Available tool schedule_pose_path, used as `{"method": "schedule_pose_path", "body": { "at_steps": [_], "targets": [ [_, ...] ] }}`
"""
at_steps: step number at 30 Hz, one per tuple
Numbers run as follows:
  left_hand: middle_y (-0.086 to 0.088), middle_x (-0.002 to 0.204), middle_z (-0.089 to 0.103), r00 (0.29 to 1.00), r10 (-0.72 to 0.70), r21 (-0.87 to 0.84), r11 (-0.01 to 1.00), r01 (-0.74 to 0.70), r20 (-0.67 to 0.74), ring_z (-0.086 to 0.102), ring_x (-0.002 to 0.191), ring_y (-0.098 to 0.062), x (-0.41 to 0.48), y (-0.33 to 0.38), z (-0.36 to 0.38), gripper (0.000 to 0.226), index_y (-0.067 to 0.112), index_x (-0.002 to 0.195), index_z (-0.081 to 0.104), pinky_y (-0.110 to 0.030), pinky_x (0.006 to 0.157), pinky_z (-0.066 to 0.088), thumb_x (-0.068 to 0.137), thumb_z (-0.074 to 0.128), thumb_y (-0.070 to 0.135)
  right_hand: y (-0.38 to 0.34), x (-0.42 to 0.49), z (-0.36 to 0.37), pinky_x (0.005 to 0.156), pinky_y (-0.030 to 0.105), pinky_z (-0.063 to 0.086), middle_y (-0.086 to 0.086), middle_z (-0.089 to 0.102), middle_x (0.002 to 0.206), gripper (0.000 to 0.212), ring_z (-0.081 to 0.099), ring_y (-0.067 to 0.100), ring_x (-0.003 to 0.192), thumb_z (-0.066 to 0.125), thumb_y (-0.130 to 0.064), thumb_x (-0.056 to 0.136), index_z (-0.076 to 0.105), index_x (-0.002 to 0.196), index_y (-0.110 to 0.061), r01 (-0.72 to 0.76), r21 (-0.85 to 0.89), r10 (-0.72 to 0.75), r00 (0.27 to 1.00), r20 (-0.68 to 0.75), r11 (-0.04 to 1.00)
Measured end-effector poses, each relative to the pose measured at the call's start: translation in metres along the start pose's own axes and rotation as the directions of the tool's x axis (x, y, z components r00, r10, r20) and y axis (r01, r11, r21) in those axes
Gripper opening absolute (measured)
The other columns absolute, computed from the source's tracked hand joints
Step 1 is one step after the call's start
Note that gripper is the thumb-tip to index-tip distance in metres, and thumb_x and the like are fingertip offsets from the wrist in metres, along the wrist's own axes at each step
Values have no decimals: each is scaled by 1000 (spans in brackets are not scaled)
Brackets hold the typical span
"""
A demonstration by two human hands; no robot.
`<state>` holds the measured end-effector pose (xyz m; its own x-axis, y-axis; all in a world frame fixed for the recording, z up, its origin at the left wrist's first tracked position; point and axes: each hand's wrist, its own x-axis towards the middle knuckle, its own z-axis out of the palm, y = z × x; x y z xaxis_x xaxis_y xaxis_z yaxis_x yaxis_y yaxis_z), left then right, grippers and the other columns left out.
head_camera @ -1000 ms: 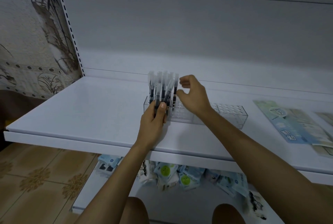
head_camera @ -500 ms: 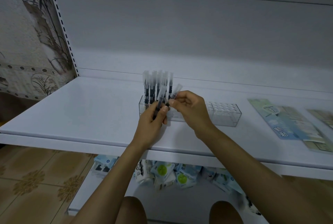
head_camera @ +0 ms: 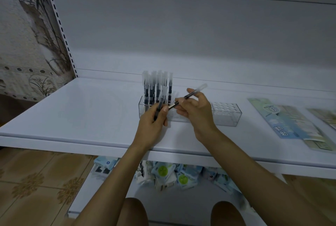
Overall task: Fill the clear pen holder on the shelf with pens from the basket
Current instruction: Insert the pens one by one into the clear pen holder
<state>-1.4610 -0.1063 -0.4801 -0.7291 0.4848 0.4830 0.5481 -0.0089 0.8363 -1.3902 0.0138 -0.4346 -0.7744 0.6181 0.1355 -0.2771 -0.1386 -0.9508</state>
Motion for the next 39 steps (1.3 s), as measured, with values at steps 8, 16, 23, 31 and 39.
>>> {"method": "schedule_pose_path", "body": {
  "at_steps": [8,16,23,31,39],
  "targets": [
    [-8,68,41,959,-221,-259,950,171,-177,35,56,-11,5,3,-3,33,9,82,44,-25,55,31,105,26,25,-18,34,2,64,22,57,15,64,98,27,68,21,80,59,-2,91,48,112,-14,215,-173,-234,967,-97,961],
    [2,65,49,978,-97,-129,989,74,-183,43,57,-6,3,-1,-2,29,8,84,52,-18,57,38,103,37,22,-3,41,11,72,29,57,-8,60,84,36,66,15,77,62,-6,90,52,122,-17,368,-468,-387,920,59,804],
    [6,61,48,979,-116,-173,981,86,-169,42,56,-7,2,-1,-2,27,11,83,53,-22,57,36,103,39,22,6,44,14,62,11,46,-5,64,82,28,61,3,68,69,-9,84,54,107,-14,385,-540,-392,914,107,749],
    [11,57,48,979,-112,-164,983,84,-168,42,54,-6,2,1,-2,27,9,86,56,-19,56,37,102,40,22,23,47,14,63,18,49,-9,59,71,26,59,3,63,71,-9,82,58,104,-10,386,-640,-373,913,162,665],
    [8,59,50,981,-101,-135,988,79,-166,44,55,-7,1,0,-2,26,9,87,58,-20,57,39,102,41,22,27,47,13,65,19,49,-4,59,78,33,57,5,66,73,-8,80,56,108,-8,397,-661,-376,908,184,637]
  ]
}}
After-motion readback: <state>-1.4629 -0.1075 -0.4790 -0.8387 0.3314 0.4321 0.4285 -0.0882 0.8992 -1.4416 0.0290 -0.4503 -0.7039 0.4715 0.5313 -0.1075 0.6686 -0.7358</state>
